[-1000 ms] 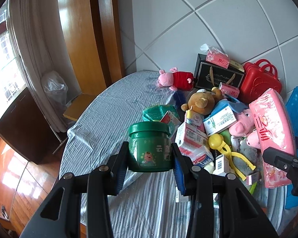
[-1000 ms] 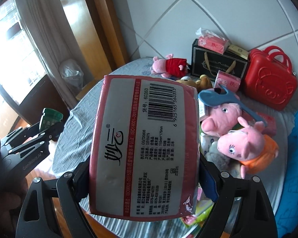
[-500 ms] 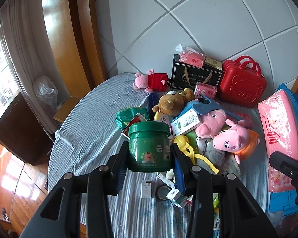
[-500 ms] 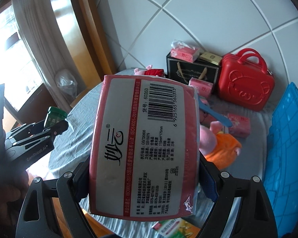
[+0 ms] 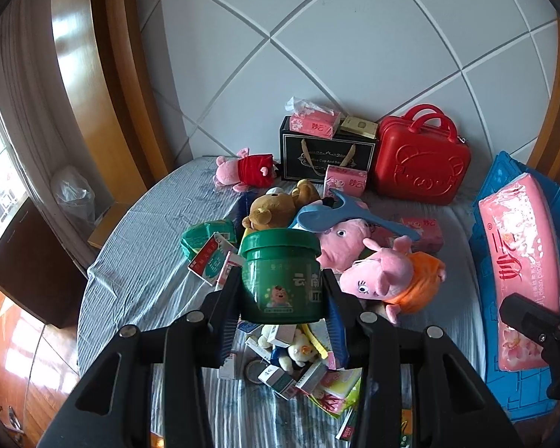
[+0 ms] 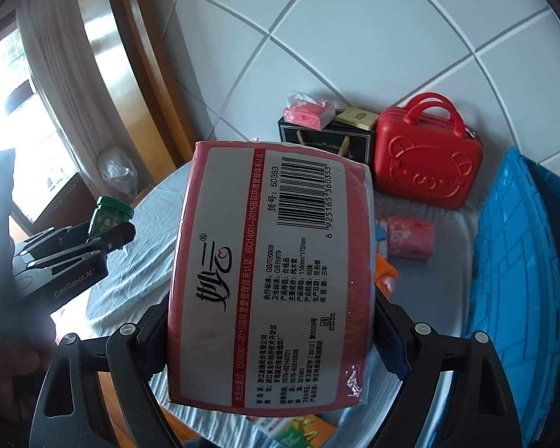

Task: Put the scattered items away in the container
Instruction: 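Carry the green jar and pink tissue pack over the blue crate with both tools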

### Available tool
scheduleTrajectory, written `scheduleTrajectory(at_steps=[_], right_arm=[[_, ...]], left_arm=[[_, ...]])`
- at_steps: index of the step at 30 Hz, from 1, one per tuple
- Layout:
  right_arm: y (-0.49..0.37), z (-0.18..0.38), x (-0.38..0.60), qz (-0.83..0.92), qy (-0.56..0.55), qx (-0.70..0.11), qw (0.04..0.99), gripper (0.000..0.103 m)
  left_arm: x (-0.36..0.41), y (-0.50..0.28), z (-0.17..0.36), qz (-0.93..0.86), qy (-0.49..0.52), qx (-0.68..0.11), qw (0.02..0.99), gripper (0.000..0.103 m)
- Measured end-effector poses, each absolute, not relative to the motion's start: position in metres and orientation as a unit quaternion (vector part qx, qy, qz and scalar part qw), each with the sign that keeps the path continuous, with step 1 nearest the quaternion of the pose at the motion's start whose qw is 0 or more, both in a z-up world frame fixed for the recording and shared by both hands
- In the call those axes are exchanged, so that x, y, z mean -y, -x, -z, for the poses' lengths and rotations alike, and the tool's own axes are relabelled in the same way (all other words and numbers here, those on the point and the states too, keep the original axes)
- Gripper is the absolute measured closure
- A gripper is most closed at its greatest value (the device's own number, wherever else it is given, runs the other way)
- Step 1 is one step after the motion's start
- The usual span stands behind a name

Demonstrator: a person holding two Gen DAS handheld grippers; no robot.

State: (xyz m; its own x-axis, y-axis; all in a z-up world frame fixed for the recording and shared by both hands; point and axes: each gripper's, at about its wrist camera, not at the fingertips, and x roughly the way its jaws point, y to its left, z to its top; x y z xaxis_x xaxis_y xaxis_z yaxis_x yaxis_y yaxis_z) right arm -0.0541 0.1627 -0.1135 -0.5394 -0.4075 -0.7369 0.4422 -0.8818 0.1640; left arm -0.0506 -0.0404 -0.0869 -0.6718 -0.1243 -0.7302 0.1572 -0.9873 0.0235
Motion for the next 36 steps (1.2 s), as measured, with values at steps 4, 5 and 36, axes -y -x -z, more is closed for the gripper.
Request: scheduleTrajectory(at_steps=[4, 5, 36], right_arm=[[0.056, 0.111, -0.193, 0.879, -0.415, -0.014, 0.235, 0.015], [0.057, 0.111, -0.202, 0.879, -0.417, -0.009, 0.231, 0.015], [0.031, 0.066, -0.471, 0.922, -0.366, 0.112, 0.054, 0.014]], left_arm=[[0.011, 0.054, 0.072, 0.918, -0.391, -0.014, 0.062, 0.063], [0.004, 0.055, 0.068, 0.919, -0.389, -0.012, 0.058, 0.063], [-0.292, 0.096, 0.012, 0.921, -0.346, 0.093, -0.155, 0.063]])
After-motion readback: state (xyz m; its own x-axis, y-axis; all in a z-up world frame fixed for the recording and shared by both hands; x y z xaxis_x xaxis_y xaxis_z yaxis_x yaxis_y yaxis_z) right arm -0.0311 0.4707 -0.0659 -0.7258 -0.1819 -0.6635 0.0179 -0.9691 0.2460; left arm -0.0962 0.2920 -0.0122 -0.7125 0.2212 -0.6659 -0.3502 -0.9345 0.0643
